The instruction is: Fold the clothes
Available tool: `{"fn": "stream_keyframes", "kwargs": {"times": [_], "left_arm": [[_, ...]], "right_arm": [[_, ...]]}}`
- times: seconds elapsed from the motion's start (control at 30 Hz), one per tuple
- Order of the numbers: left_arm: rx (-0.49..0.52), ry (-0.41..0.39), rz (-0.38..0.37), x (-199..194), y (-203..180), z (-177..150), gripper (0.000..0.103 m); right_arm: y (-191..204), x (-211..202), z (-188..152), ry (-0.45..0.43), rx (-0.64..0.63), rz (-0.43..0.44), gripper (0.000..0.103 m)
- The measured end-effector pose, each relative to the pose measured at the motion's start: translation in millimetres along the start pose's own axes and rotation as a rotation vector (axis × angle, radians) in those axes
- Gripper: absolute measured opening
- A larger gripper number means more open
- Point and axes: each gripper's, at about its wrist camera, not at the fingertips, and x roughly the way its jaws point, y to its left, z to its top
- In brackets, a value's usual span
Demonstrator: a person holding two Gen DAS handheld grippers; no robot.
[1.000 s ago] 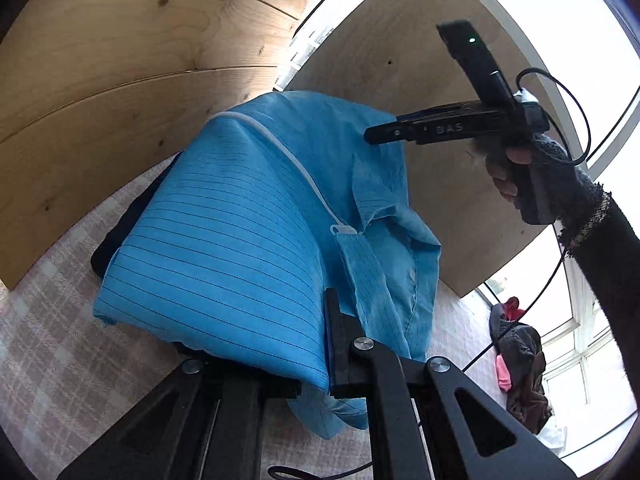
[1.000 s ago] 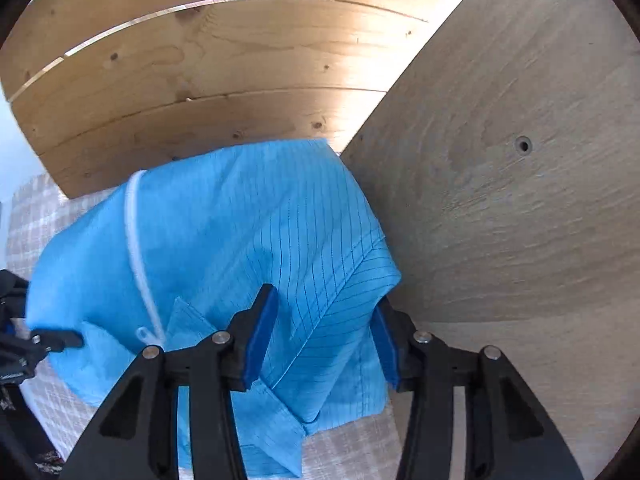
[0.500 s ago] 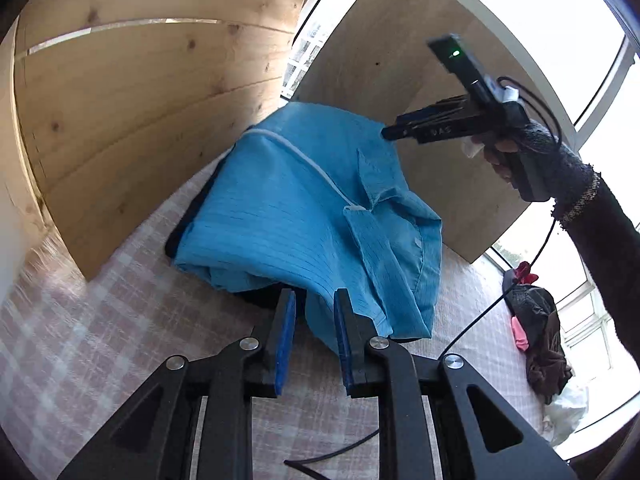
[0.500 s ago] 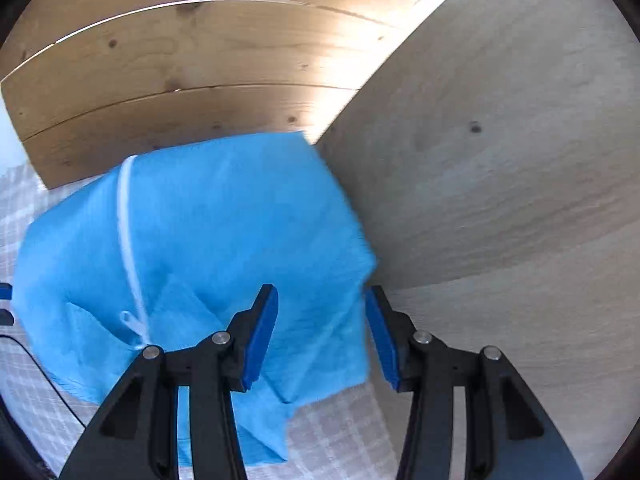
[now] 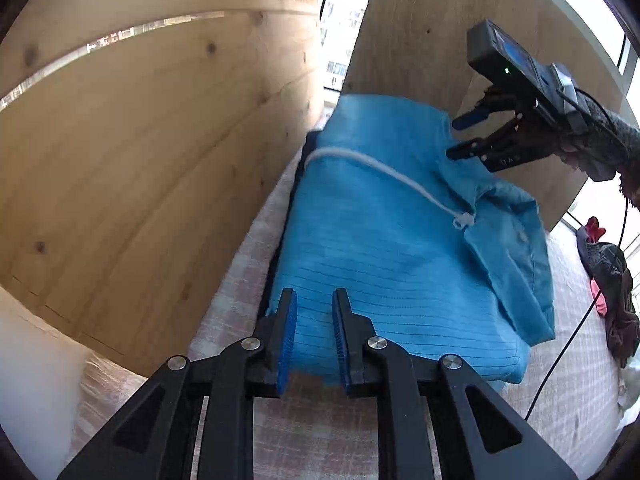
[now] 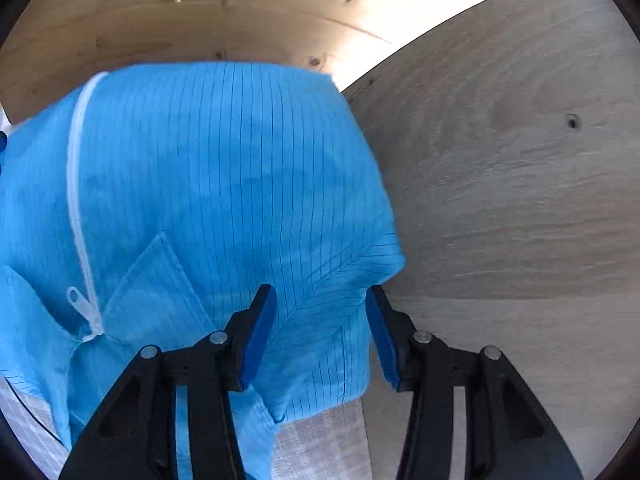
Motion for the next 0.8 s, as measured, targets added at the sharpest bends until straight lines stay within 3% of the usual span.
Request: {"fn": "stream_keyframes", "kwargs": {"times": [0.07, 0.17, 0.23, 0.3, 0.4, 0.5, 0.57, 0.67, 0.8], "left_arm": [[0.026, -0.019, -0.035, -13, -5, 4, 0.016], [0.134, -0.001, -0.028, -14, -24, 4, 0.016], [0.177, 0.035, -0.041, -5, -36, 4, 0.016], [0.206, 0.067, -0.052, 1, -41, -1, 0.016], [0.259, 0.090, -0.020, 5, -49, -7, 0.016], [0.293, 0.106, -0.010, 0, -56, -6, 0.016], [0.334, 0.108, 0.008, -4, -61, -5, 0.017], [0.392, 0.119, 0.028, -7, -66, -3, 0.021], [0.375, 0.125, 0.020, -3, -59, 2, 0.021]], "right_arm": [[-3, -29, -15, -0.069, 0.088, 0.056, 0.047], [12, -68, -68, -0.176, 0.277, 0.227, 0.047], [45, -71, -110, -0.176, 0.420, 0.374, 0.047], [84, -61, -147, -0.124, 0.543, 0.487, 0.047], [139, -43, -175, -0.051, 0.697, 0.502, 0.047], [156, -22, -178, -0.029, 0.830, 0.492, 0.047], [159, -22, -173, -0.050, 0.861, 0.495, 0.049], [156, -28, -167, -0.094, 0.921, 0.598, 0.049], [157, -27, -151, -0.079, 0.892, 0.581, 0.049]]}}
